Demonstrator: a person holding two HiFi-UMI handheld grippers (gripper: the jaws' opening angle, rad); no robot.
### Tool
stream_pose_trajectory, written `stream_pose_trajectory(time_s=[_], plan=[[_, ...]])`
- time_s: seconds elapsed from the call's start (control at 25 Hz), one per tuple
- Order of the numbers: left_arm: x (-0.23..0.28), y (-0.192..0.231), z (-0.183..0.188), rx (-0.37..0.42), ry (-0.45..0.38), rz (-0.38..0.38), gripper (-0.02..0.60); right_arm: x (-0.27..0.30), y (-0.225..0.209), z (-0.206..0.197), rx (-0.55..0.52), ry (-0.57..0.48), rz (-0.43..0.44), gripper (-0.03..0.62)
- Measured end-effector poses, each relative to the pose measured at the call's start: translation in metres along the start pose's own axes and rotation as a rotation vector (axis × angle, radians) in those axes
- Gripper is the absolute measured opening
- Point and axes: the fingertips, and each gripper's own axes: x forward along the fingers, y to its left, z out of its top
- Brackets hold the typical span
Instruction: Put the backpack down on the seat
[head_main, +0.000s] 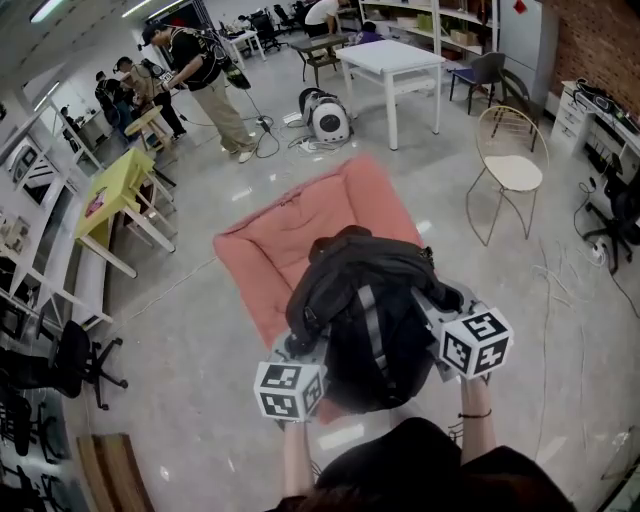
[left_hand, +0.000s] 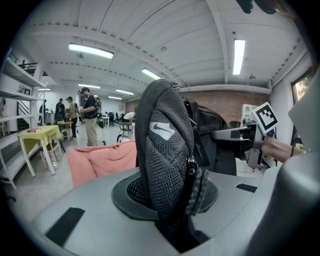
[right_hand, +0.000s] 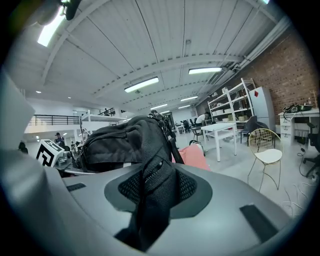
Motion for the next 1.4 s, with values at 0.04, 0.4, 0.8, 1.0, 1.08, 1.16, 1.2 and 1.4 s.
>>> stream_pose_trajectory(time_s=[0.04, 0.4, 0.8, 1.0, 1.08, 1.16, 1.2, 1.4], plan=[[0.008, 0.004, 0.002, -0.007, 0.009, 0.008, 0.107, 0.009, -0.006, 0.0, 0.007, 0.012, 0.01, 0.109], [0.086, 0.037, 0.004, -0.068, 0.089, 0.074, 0.107, 0.091, -0.062, -0.008, 0.061, 0.115, 0.095, 0.109], [0.16, 0.072, -0.015, -0.147, 0.163, 0.11, 0.107, 0.169, -0.106, -0.03, 0.095, 0.206, 0.152, 0.109], [0.184, 0.092, -0.029, -0.173, 0.204, 0.109, 0.107, 0.2, -0.115, -0.044, 0.113, 0.253, 0.154, 0.109], [0.193, 0.1, -0.036, -0.181, 0.222, 0.107, 0.107, 0.212, -0.118, -0.052, 0.122, 0.271, 0.153, 0.109], [0.205, 0.107, -0.044, -0.188, 0.24, 0.102, 0.107, 0.224, -0.124, -0.062, 0.132, 0.288, 0.149, 0.109], [0.211, 0.11, -0.049, -0.193, 0.25, 0.099, 0.107, 0.23, -0.127, -0.068, 0.138, 0.297, 0.146, 0.109], [0.234, 0.127, -0.069, -0.206, 0.29, 0.084, 0.106, 0.254, -0.136, -0.095, 0.169, 0.333, 0.127, 0.109]])
